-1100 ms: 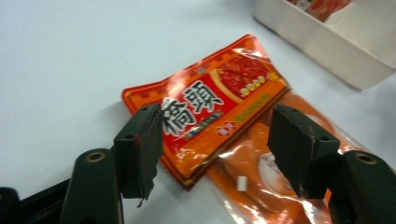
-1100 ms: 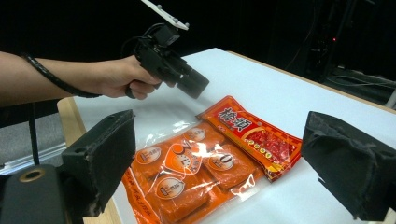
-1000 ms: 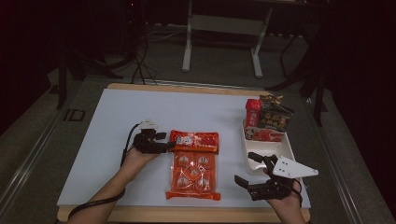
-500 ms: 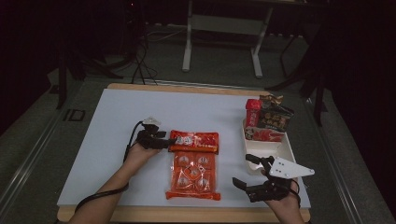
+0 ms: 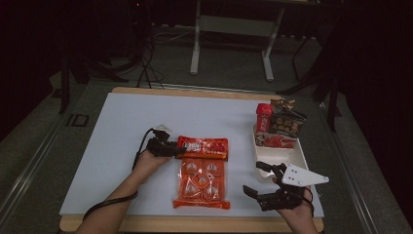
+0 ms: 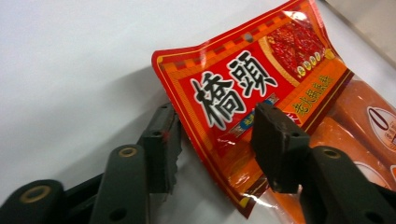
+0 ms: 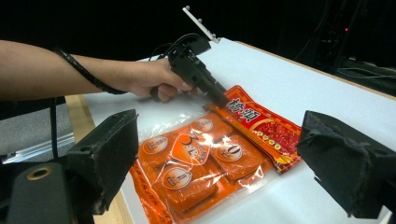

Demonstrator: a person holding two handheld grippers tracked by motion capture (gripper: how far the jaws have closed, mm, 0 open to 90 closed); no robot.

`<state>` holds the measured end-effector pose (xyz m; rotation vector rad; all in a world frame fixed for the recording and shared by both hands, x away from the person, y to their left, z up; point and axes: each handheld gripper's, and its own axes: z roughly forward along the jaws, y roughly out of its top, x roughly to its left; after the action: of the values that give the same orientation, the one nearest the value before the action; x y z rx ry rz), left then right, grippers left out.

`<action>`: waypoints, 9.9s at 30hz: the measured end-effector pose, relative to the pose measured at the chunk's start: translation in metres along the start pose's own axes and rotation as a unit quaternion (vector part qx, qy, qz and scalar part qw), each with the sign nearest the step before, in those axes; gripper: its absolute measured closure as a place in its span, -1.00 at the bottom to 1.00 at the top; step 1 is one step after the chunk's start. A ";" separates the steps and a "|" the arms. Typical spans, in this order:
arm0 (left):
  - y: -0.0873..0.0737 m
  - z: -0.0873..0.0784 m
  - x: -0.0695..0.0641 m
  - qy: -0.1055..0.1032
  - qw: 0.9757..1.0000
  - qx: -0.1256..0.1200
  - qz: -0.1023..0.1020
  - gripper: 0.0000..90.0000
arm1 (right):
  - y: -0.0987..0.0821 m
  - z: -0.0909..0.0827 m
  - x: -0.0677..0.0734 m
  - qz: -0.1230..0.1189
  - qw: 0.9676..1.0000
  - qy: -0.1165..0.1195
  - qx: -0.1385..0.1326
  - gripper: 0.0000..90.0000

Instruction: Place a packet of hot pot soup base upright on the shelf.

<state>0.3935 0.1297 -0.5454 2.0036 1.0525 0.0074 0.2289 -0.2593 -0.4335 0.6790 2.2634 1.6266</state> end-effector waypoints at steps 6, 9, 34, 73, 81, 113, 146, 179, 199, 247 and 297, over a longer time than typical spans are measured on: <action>0.003 0.005 -0.008 0.005 1.000 0.011 0.012 0.40 | 0.000 0.000 0.000 -0.001 1.000 -0.001 0.002 -0.72; 0.006 0.008 -0.013 0.016 1.000 0.019 0.015 0.55 | 0.000 0.001 0.000 -0.001 1.000 0.000 0.002 -0.72; 0.013 -0.015 -0.042 0.058 0.995 -0.022 0.073 1.00 | 0.001 0.000 -0.001 0.011 1.000 -0.011 -0.004 -0.75; 0.020 -0.082 -0.094 0.032 0.985 -0.100 0.135 1.00 | 0.003 -0.006 -0.013 0.013 0.999 -0.024 -0.039 -0.71; 0.019 -0.094 -0.110 0.020 0.979 -0.123 0.163 1.00 | 0.004 -0.006 -0.014 0.029 0.998 -0.039 -0.027 -0.77; 0.031 -0.142 -0.185 -0.044 0.926 -0.238 0.291 1.00 | 0.023 -0.009 -0.016 0.046 0.998 -0.013 -0.041 -0.69; 0.036 -0.160 -0.188 -0.095 0.924 -0.254 0.271 1.00 | 0.051 0.012 -0.012 -0.001 0.992 0.124 -0.023 1.00; 0.028 -0.163 -0.171 -0.136 0.926 -0.266 0.231 -0.71 | 0.125 -0.017 -0.017 -0.035 0.997 0.067 -0.025 1.00; -0.012 -0.140 -0.152 -0.097 0.940 -0.245 0.218 -0.95 | 0.155 -0.081 -0.056 -0.018 0.997 -0.036 -0.059 1.00; -0.071 -0.120 -0.119 -0.069 0.958 -0.226 0.160 -0.95 | 0.083 -0.093 -0.123 0.024 0.993 -0.112 0.030 1.00; -0.077 -0.113 -0.112 -0.068 0.963 -0.219 0.139 -0.95 | 0.094 -0.087 -0.095 0.054 0.989 -0.125 -0.060 -0.13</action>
<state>0.2289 0.1519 -0.4863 1.7003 0.6090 0.2307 0.2886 -0.3552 -0.3211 0.9317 1.9663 1.6097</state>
